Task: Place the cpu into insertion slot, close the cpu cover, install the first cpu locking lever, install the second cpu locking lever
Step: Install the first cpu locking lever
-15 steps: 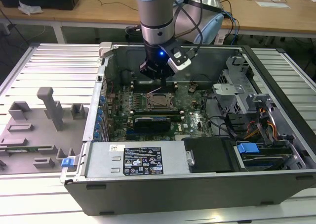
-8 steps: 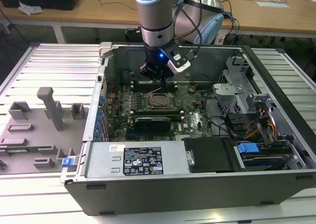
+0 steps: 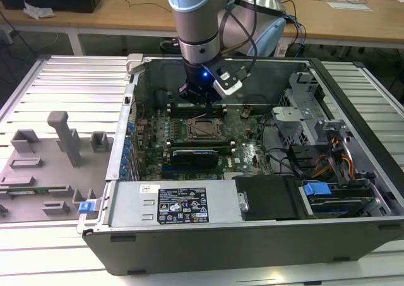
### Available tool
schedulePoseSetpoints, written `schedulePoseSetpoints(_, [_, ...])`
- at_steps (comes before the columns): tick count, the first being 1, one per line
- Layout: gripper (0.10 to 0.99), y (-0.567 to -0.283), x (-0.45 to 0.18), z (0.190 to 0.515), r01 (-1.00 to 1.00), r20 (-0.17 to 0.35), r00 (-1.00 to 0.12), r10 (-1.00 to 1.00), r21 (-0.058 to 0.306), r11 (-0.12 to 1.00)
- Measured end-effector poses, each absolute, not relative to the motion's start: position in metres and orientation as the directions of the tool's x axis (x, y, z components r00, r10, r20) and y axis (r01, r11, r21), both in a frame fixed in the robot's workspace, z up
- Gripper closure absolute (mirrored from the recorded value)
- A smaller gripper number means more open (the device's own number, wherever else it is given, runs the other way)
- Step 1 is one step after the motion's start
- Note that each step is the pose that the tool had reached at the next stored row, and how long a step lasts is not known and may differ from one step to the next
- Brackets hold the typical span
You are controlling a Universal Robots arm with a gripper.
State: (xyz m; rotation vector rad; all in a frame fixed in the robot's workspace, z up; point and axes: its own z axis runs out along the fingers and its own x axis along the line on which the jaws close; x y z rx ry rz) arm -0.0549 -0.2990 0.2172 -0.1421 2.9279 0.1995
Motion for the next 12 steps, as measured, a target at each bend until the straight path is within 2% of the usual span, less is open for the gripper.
schedulePoseSetpoints(12, [0.98,-0.2984,-0.0561,0.2073,0.025,-0.21,-0.976,0.051,0.123,0.992])
